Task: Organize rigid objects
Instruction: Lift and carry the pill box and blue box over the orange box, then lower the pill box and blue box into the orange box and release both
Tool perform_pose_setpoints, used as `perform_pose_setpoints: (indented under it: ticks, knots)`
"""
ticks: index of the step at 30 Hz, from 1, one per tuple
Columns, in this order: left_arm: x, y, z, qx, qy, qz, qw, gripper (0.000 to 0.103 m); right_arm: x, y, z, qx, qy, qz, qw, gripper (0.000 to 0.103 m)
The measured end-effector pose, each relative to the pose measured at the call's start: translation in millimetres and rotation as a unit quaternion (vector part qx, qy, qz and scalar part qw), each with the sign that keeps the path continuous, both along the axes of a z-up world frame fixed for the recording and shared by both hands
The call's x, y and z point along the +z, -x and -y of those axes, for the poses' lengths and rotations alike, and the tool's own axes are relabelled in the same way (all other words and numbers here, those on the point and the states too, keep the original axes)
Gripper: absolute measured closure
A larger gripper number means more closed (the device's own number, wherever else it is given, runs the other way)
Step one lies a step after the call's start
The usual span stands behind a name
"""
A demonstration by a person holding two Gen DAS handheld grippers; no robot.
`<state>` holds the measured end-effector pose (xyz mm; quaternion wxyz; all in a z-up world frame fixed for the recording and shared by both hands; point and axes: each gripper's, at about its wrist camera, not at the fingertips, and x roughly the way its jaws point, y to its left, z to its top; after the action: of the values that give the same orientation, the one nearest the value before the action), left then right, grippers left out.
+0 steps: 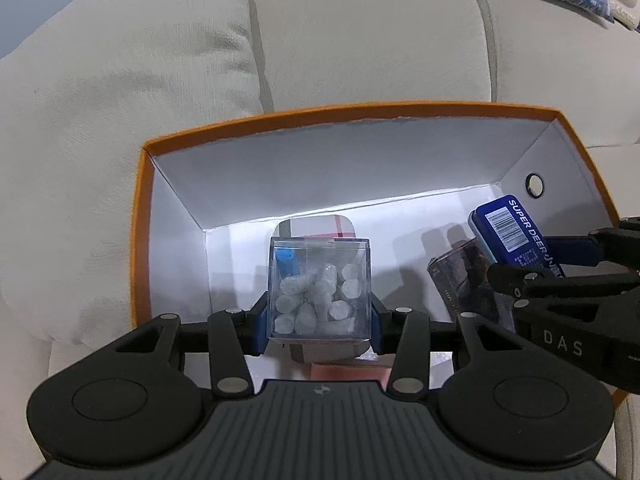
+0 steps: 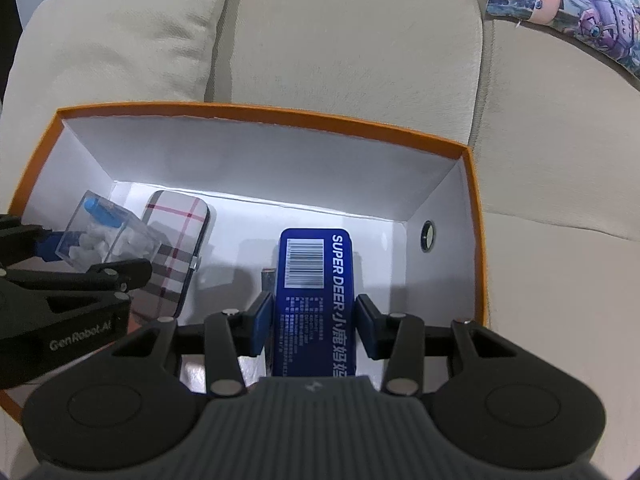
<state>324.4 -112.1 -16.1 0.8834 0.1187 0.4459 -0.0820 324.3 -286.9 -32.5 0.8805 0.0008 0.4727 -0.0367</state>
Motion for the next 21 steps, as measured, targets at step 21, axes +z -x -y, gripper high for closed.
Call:
perform_pose_setpoints:
  ticks: [21]
  knots:
    - [-20,-12,5,0.005,-0.024,-0.014,0.9996,0.051,-29,-7,12,-0.019,-0.005,-0.041,0.999,0.057]
